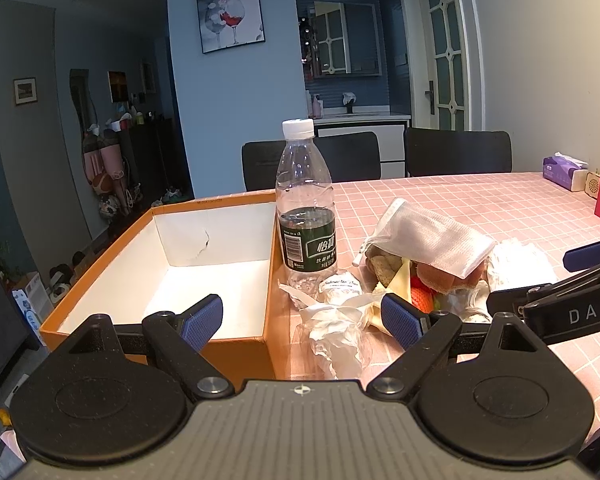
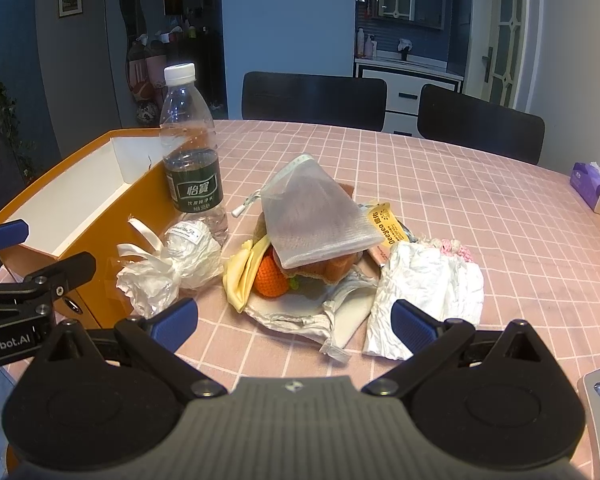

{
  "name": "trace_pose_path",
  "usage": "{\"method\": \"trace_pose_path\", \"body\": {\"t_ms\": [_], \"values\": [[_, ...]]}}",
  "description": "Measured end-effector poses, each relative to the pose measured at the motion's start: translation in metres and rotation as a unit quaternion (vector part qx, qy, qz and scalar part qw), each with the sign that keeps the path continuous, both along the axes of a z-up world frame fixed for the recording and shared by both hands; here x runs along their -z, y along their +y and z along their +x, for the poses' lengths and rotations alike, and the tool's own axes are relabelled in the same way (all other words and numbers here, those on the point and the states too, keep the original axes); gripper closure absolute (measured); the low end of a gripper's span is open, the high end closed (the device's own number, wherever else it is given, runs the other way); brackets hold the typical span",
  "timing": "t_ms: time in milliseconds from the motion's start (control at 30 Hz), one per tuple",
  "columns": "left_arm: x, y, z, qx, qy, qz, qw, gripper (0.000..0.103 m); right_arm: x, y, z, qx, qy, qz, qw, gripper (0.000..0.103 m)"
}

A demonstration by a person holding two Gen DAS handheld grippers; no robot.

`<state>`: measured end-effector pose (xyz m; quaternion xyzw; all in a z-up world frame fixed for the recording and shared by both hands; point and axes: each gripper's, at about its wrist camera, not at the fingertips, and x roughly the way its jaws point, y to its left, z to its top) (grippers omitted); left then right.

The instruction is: Organize soft objects

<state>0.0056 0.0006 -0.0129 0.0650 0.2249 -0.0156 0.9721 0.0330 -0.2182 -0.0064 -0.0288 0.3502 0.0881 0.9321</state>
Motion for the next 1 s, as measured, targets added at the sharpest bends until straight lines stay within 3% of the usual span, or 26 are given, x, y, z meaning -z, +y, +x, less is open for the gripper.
{"method": "trace_pose_path", "body": {"t_ms": [1000], "values": [[0.0006, -0.0023, -0.0017, 0.011, 0.012, -0.006, 0.9999, 0.0, 0.0051, -0.0017, -0.0019, -0.006, -0.001, 0.009, 1.0, 0.002]]}}
